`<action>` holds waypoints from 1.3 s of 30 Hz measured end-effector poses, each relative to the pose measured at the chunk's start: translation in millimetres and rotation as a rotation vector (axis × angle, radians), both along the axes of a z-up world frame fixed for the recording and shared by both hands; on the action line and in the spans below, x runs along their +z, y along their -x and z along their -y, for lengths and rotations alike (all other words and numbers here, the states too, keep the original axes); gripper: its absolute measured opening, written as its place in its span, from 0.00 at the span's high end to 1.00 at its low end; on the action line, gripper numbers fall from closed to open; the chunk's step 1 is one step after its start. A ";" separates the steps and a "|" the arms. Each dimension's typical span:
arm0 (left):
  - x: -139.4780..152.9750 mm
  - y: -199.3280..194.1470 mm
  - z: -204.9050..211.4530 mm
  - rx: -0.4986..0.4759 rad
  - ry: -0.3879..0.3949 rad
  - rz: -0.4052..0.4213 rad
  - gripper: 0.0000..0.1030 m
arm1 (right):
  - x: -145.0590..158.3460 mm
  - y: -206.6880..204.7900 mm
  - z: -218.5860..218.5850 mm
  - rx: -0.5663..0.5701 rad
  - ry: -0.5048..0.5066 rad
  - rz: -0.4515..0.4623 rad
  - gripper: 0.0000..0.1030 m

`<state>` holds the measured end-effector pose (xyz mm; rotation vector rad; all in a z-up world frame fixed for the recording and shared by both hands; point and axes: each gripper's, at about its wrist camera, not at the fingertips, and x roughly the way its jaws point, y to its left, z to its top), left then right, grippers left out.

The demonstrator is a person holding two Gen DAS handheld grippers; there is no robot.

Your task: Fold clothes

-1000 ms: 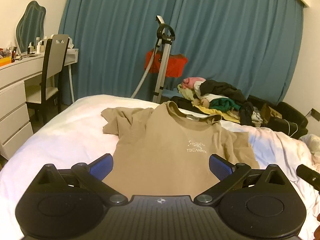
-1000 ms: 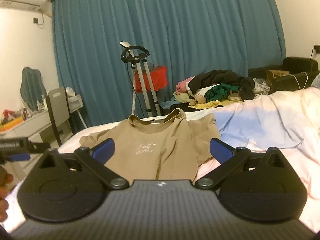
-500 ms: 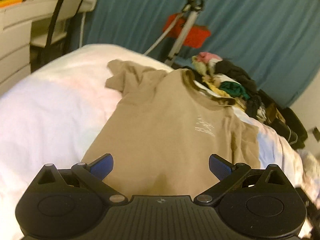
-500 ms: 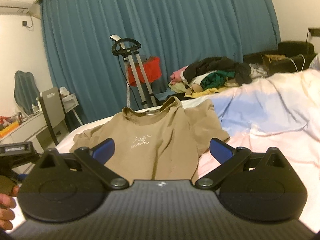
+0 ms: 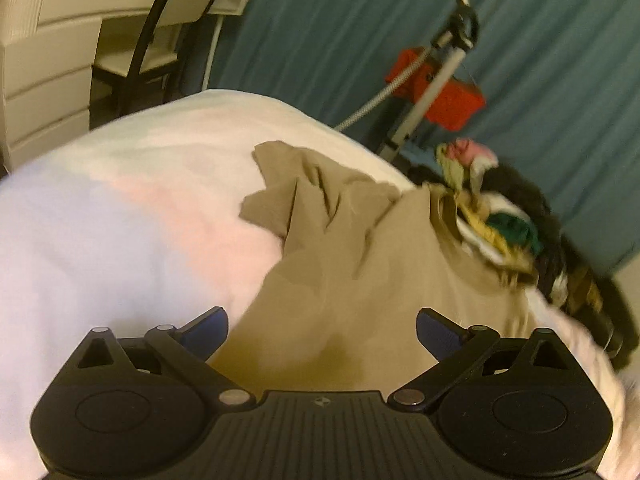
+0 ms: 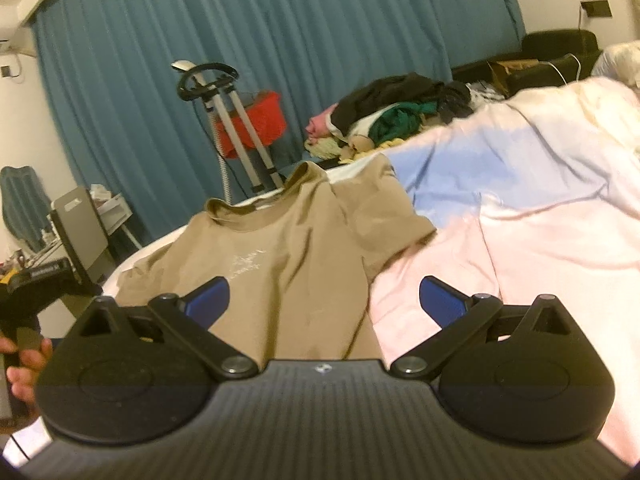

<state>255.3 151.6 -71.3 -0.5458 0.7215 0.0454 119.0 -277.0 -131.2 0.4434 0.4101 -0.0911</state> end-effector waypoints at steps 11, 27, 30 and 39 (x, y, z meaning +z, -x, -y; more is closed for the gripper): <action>-47.2 -53.8 -44.5 0.081 0.194 0.082 0.39 | -51.0 -49.1 14.1 -0.049 -0.046 -0.101 0.00; -89.4 -110.9 -80.3 0.181 0.368 0.120 0.59 | -71.7 -65.1 6.5 -0.068 0.023 -0.114 0.00; -89.1 -115.1 -80.3 0.171 0.374 0.119 0.69 | -72.6 -64.7 3.6 -0.069 0.040 -0.112 0.00; -41.0 -112.3 -83.5 0.246 0.048 0.169 0.91 | -72.4 -62.0 2.5 -0.072 0.041 -0.102 0.00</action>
